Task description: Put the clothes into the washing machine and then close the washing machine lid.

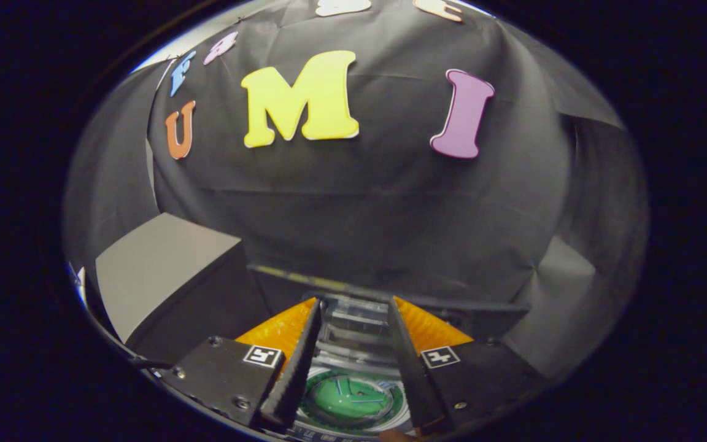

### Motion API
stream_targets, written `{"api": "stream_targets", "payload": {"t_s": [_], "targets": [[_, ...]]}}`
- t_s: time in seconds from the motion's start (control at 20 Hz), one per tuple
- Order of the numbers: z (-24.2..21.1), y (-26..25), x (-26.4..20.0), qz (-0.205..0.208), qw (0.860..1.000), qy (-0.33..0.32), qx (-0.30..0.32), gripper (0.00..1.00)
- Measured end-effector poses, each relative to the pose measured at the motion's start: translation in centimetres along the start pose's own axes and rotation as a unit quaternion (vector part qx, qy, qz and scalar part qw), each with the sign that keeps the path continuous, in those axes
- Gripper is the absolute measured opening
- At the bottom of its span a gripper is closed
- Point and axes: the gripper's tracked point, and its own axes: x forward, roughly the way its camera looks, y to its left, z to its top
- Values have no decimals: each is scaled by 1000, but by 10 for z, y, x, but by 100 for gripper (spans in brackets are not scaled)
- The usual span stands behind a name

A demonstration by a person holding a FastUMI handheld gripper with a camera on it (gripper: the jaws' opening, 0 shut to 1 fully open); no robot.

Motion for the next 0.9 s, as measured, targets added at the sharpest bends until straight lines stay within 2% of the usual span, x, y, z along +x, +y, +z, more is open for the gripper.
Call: {"api": "stream_targets", "payload": {"t_s": [0.05,0.15,0.4,0.55,0.75,0.9], "targets": [[8,-3,5,-6,1000,-2,4,84],[21,-10,26,-17,1000,-3,11,93],[26,-24,74,-23,999,-10,35,92],[21,-29,86,-31,998,-12,47,93],[-1,-24,88,-26,998,-8,56,92],[1,-22,81,-26,996,-45,72,92]]}}
